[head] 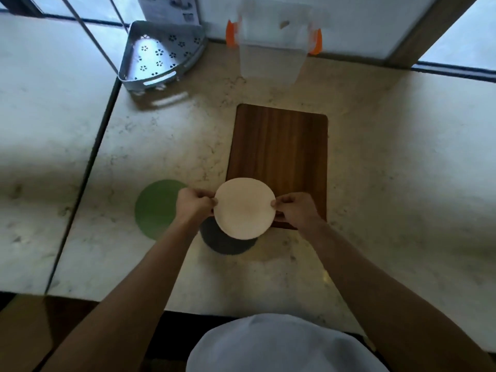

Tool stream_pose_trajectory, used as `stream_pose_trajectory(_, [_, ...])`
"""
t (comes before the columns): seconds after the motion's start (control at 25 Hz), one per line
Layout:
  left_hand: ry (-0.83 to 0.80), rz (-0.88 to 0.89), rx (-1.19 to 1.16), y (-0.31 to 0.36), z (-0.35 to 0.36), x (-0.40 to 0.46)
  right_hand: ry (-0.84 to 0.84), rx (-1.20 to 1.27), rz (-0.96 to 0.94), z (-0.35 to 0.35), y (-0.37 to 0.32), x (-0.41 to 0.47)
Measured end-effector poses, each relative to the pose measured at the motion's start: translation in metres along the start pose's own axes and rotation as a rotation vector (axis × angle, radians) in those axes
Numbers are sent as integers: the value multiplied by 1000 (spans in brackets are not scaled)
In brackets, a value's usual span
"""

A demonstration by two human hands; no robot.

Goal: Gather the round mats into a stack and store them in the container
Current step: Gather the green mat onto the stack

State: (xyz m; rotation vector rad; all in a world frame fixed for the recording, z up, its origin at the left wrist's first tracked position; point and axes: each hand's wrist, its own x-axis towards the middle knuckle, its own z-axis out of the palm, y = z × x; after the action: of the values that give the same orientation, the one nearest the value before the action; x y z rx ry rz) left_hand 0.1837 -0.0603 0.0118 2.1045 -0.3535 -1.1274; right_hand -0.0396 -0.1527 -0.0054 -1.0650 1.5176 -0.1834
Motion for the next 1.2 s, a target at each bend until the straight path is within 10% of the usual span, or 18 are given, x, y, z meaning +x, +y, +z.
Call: stream_pose_trajectory(1.2, [104,167,218,-63,-20,-17,236,-457,-239,53,25,-27])
